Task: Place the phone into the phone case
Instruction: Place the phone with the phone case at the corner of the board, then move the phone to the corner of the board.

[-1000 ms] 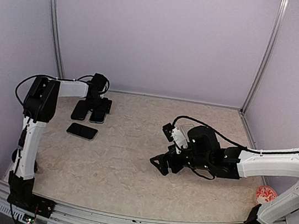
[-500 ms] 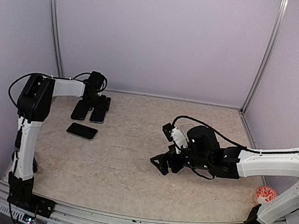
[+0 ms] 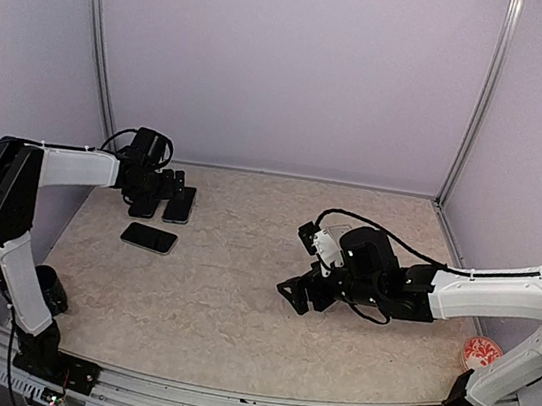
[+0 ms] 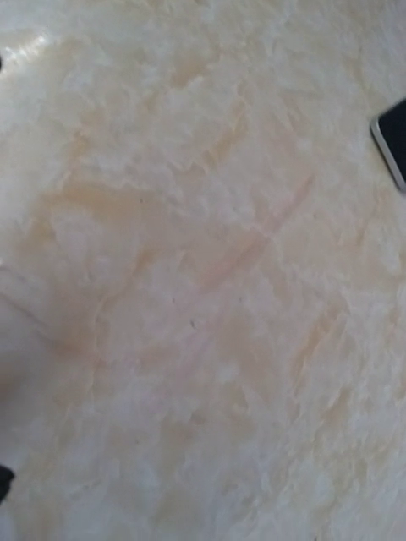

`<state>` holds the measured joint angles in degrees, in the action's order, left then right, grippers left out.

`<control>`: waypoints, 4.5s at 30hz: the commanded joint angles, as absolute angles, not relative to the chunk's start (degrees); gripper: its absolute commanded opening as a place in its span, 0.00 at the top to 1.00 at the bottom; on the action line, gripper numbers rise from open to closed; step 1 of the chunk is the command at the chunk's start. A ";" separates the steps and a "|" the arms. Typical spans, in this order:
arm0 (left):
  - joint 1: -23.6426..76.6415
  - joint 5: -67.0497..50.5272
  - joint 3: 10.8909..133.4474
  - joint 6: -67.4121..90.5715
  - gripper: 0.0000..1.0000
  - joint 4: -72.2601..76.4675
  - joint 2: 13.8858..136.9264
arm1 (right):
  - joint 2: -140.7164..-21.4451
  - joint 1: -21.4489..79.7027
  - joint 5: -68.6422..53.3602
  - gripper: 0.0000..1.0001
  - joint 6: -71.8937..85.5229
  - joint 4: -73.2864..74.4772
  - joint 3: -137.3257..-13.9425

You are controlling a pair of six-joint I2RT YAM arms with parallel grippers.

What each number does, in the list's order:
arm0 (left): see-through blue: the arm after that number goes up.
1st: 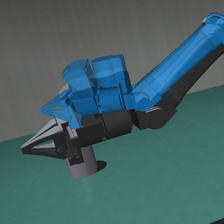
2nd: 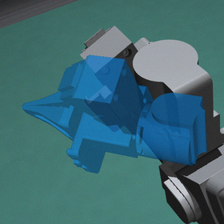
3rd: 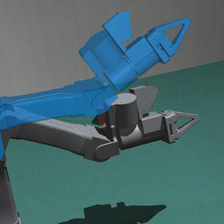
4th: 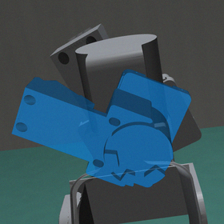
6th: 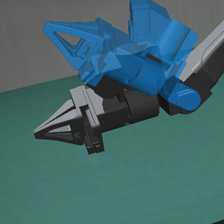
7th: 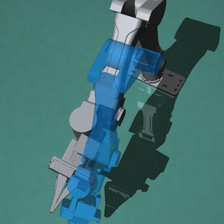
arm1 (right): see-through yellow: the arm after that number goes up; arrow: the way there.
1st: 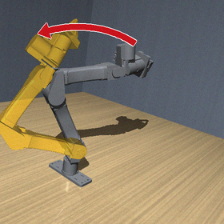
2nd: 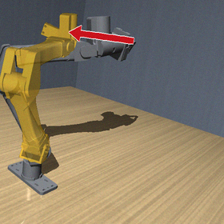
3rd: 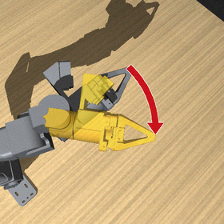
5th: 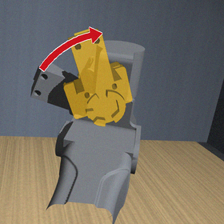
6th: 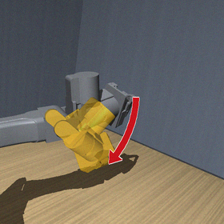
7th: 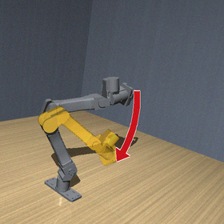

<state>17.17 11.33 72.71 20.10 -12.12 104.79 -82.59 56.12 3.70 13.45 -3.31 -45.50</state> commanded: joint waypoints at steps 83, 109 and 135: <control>22.66 10.48 56.36 34.97 0.01 -2.79 109.36 | -80.16 53.34 1.50 0.00 17.77 -5.51 -43.70; 31.11 10.45 69.14 35.51 0.01 -5.85 117.77 | -80.95 53.34 1.29 0.00 17.82 -5.23 -44.46; 35.50 3.57 83.17 33.16 0.01 -5.20 127.92 | -79.85 52.67 2.64 0.00 17.51 -4.76 -43.28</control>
